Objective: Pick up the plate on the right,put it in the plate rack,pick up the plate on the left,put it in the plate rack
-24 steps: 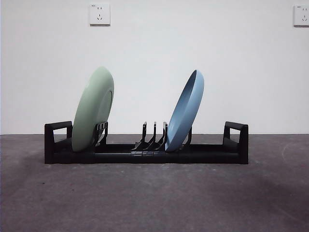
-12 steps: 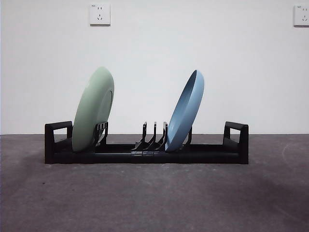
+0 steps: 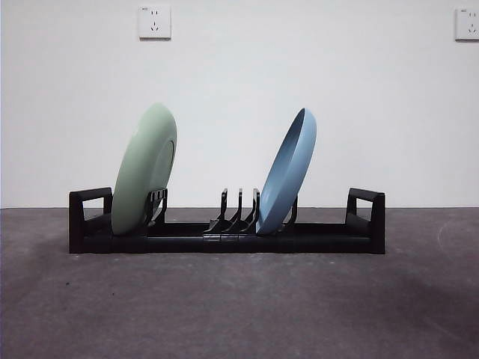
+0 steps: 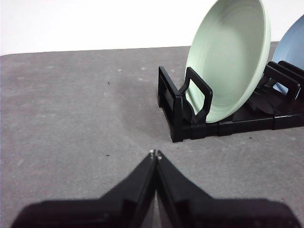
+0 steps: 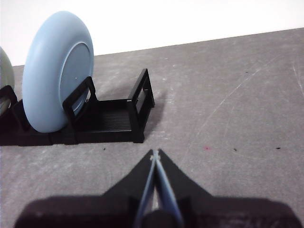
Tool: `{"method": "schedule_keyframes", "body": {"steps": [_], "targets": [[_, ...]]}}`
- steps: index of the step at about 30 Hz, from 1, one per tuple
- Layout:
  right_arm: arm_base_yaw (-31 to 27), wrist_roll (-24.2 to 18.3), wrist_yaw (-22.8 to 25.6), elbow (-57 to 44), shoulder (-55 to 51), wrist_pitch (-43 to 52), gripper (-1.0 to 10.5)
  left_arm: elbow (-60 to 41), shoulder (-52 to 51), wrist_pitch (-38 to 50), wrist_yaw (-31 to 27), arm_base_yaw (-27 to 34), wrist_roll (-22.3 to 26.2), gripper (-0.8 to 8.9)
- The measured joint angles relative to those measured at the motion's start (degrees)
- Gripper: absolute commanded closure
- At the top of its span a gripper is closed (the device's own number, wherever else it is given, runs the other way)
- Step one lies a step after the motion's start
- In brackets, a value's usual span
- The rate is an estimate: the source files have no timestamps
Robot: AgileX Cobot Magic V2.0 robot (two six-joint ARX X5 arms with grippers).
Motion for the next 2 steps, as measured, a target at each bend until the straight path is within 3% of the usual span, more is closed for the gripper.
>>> {"method": "schedule_keyframes", "body": {"steps": [2], "targets": [[0.0,0.0,0.0,0.0,0.0,0.0,9.5,0.0,0.0,0.0,0.0,0.0,-0.02,8.17]]}}
